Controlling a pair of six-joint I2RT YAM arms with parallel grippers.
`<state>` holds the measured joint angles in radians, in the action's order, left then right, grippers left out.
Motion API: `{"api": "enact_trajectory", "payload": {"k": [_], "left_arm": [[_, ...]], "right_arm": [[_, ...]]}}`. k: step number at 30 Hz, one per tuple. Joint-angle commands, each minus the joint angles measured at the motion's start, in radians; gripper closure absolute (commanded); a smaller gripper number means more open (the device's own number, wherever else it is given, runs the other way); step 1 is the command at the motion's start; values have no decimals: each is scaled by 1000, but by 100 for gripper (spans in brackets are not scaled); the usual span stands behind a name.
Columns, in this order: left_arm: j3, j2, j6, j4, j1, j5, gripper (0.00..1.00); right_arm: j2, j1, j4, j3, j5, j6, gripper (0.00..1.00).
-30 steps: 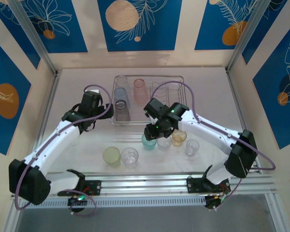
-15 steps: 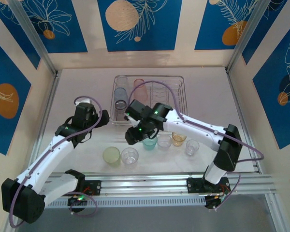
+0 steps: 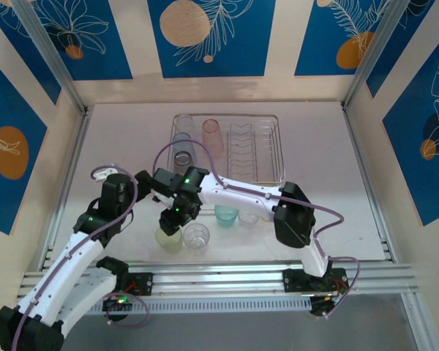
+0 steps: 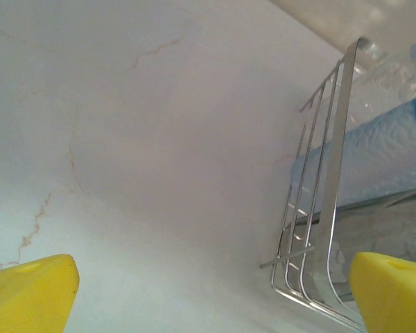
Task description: Load the cups into the dish rack
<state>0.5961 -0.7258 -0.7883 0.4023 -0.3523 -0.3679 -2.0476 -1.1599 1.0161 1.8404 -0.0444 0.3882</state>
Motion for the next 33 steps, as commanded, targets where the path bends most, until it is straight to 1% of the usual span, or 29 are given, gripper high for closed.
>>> {"api": "enact_trajectory", "payload": {"k": [1,3,9,14,17,20,26,29,33], "left_arm": [[-21,27,-18,-6,17,-49,0],[-27,32,-19,-9,22,-52,0],[-37,32,-19,-23,35,-52,0],[-63,21,-14,-55,54,-18,0],[-85,14,-38,-68,78,15,0],[-104,14,-64,-81,104,49,0],[-100,15,-59,-84,128,65,0],[-92,21,-47,-87,135,72,0],[-95,44,-20,-124,141,96,0]], "right_arm": [[-21,-10,59,56,17,-35,46],[-33,-10,65,64,18,-39,49],[-73,-13,101,103,3,-53,61],[-99,-14,119,117,-16,-62,65],[-105,-15,127,118,-34,-59,72],[-96,-17,134,120,-58,-57,81],[-17,-19,110,105,-114,-39,100],[57,-11,68,75,-133,-19,100],[201,34,-19,-13,-128,26,100]]}}
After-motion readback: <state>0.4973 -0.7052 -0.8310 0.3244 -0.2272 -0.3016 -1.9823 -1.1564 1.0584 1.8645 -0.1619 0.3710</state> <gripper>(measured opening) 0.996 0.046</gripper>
